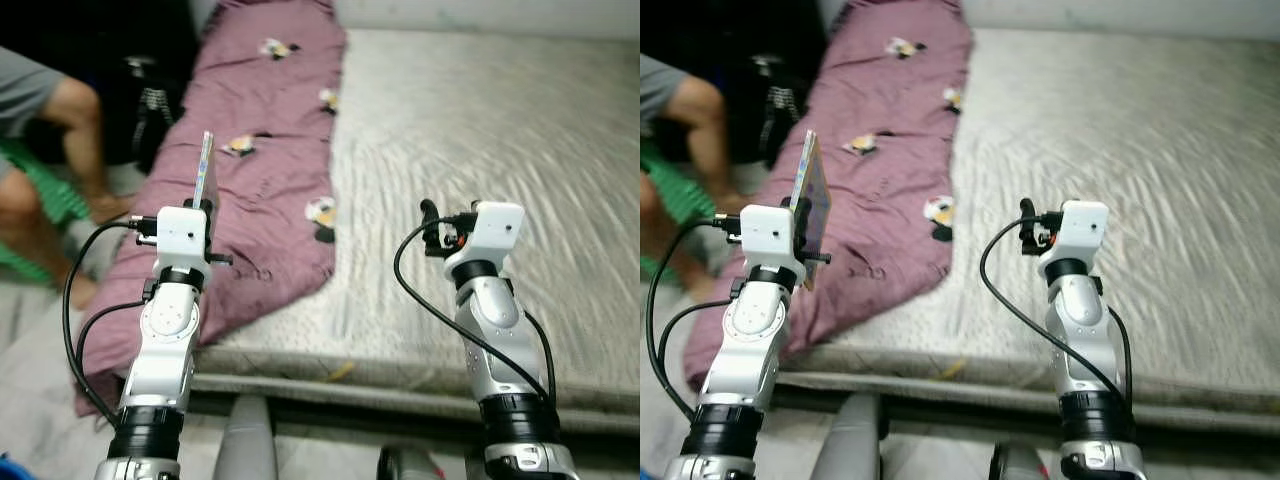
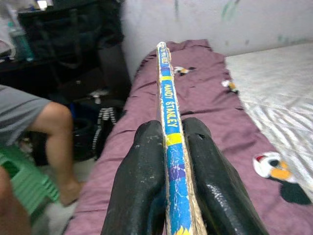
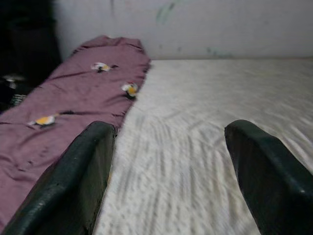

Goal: Clean up the room

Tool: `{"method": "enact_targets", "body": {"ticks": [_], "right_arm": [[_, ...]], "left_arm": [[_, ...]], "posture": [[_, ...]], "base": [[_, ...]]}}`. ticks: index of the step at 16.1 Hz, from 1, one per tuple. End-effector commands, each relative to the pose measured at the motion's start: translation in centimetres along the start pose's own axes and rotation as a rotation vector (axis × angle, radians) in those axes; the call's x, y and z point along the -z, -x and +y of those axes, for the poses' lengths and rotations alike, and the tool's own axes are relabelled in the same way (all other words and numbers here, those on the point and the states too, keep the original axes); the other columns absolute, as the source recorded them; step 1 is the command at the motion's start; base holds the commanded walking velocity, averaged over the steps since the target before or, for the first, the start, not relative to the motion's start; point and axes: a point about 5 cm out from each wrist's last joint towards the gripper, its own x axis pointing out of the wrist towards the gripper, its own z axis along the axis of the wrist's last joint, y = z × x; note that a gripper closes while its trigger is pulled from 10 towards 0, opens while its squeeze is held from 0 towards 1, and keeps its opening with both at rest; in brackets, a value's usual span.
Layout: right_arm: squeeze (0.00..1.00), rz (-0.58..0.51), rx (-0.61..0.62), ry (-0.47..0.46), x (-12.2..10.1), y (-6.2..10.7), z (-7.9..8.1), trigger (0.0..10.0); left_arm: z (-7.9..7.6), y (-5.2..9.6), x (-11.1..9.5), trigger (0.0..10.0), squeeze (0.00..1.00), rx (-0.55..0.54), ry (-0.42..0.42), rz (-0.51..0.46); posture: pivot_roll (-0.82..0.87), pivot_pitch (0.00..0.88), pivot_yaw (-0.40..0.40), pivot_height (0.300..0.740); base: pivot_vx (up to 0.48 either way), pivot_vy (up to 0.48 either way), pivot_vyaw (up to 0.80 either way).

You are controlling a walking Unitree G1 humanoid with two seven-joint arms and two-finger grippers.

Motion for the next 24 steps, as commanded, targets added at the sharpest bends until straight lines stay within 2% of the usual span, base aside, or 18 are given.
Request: {"method": "enact_targets", "body": {"ticks": [1,3,7,18,24], "right_arm": [[0.00,-0.012,0.012,0.009,-0.4,-0.3,-0.1,10.0],[0.00,-0.015,0.029,0.022,-0.5,-0.3,-0.4,10.0],[0.00,0.001,0.074,0.041,-0.2,0.0,-1.1,10.0],[0.00,-0.020,0.109,0.058,-0.6,-0.7,-1.2,10.0],[0.00,-0.017,0.113,0.069,-0.6,-0.5,-1.4,10.0]], "left_arm": [[0.1,-0.4,-0.9,10.0,0.00,-0.005,0.003,-0.039],[-0.1,-0.4,-0.9,10.0,0.00,0.000,0.008,-0.031],[-0.3,-0.3,-0.6,10.0,0.00,0.021,-0.021,-0.013],[-0.9,-0.3,-0.4,10.0,0.00,0.062,-0.011,-0.008],[-0.8,-0.1,-0.3,10.0,0.00,0.049,-0.002,-0.011]], "posture": [[-0.02,0.000,0.013,0.726],[-0.03,0.000,0.014,0.740],[-0.02,0.000,0.007,0.740],[-0.03,0.000,0.015,0.740],[-0.04,0.000,0.012,0.740]], "base": [[0.000,0.000,0.00],[0.000,0.000,0.00],[0.000,0.000,0.00],[0.000,0.000,0.00],[0.000,-0.327,0.00]]}}
